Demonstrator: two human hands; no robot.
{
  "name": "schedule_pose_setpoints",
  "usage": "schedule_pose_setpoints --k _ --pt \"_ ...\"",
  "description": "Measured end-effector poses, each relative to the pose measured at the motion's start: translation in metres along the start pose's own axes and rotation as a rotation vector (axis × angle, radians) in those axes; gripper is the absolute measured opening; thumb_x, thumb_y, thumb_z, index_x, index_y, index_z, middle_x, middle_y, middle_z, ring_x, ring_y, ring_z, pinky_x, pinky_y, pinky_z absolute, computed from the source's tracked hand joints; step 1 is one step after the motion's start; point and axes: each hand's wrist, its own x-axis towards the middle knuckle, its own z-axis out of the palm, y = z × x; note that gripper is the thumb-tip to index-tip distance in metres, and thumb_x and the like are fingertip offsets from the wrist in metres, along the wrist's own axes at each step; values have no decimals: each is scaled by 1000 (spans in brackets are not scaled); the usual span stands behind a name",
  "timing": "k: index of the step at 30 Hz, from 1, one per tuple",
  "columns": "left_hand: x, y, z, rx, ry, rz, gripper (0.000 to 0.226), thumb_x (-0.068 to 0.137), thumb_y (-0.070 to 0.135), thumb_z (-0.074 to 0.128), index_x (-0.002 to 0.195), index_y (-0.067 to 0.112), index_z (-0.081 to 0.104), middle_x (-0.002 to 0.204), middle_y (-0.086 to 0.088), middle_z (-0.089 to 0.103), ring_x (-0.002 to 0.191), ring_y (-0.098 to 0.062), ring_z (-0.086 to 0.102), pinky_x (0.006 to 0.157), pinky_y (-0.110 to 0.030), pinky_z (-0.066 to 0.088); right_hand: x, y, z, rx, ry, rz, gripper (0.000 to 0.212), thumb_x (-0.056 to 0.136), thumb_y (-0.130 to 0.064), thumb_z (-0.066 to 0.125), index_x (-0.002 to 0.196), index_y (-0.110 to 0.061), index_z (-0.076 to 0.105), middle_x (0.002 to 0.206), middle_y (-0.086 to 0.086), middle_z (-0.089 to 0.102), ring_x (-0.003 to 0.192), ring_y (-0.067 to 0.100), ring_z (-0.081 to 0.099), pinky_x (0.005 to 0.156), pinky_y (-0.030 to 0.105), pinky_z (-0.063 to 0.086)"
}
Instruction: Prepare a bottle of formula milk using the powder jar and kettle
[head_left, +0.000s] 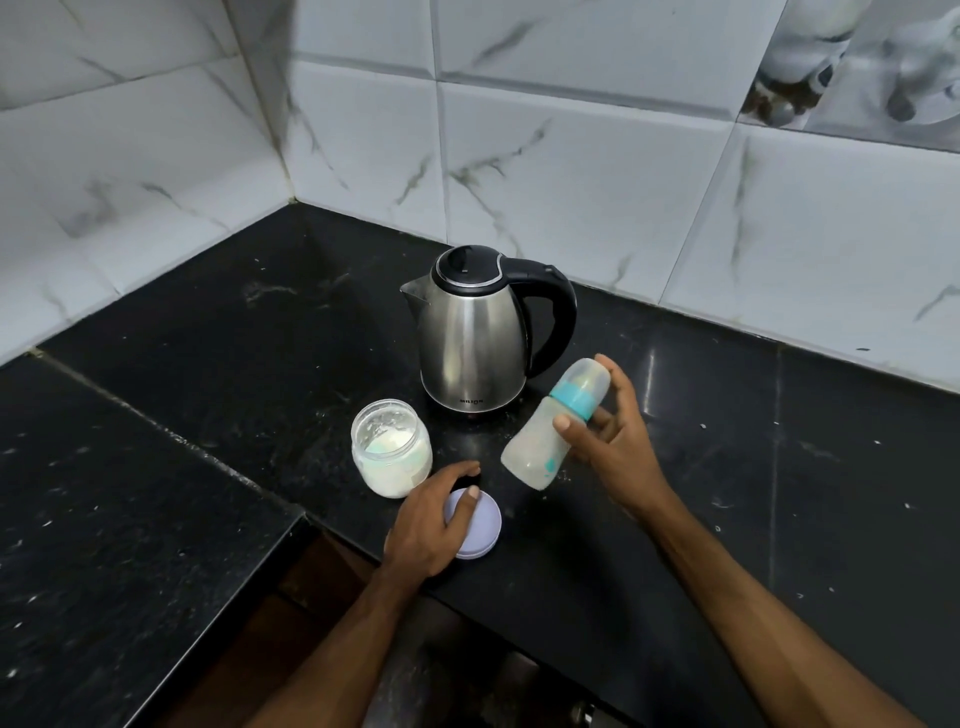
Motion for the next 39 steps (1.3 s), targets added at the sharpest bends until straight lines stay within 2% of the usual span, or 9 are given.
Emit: schedule_pose_setpoints --k 3,6,12,14,17,20,25,32,39 --pt "0 -1 0 0 0 -3 49 93 53 42 130 26 61 125 17 64 117 4 57 102 -21 44 9 -1 1 -123 2 -70 88 81 -1 73 149 -27 23 124 4 60 105 16 67 83 29 57" --pt "0 0 0 2 3 1 49 93 53 43 129 25 61 126 16 65 117 2 57 102 -21 45 20 2 6 -285 -26 -127 97 81 -1 76 152 -28 17 129 -7 55 111 7 63 89 22 54" --pt "0 1 0 3 12 2 49 93 52 43 128 24 62 125 16 65 116 3 57 102 -19 44 42 7 14 -456 -95 -148 99 81 -12 78 154 -30 15 130 -28 50 117 2 58 100 28 50" --pt "0 1 0 9 9 1 49 93 52 43 128 24 62 125 17 65 116 4 57 101 -17 43 46 10 14 -497 -107 -146 100 80 -15 79 154 -31 14 133 -25 49 118 1 56 102 28 49" --pt "0 1 0 13 3 0 48 93 53 43 128 25 62 126 17 64 115 6 56 100 -12 40 50 16 13 -529 -107 -143 100 80 -15 79 154 -32 14 142 -8 48 124 6 53 108 35 45" --pt "1 2 -1 13 -6 -10 50 93 54 43 128 25 62 126 17 64 116 7 55 99 -9 38 49 22 11 -547 -102 -137 100 80 -13 79 154 -32 15 145 -4 46 129 11 50 110 41 42" --pt "1 2 -2 10 -17 -18 51 93 54 43 130 23 62 126 15 65 117 2 57 101 -16 42 47 31 9 -560 -93 -131 100 79 -14 79 153 -34 14 149 -8 41 133 9 45 112 42 40" --pt "1 3 -2 7 -17 -25 52 92 55 43 129 23 62 126 15 65 117 1 58 102 -21 45 40 41 8 -557 -56 -119 101 79 -14 80 154 -28 15 149 -7 40 133 9 45 112 38 41" --pt "2 7 -6 -18 -52 -53 55 91 58 43 131 24 59 128 15 64 119 1 57 105 -28 46 35 48 9 -552 -52 -103 107 72 -26 85 154 -27 16 143 -10 43 130 6 45 111 37 41"
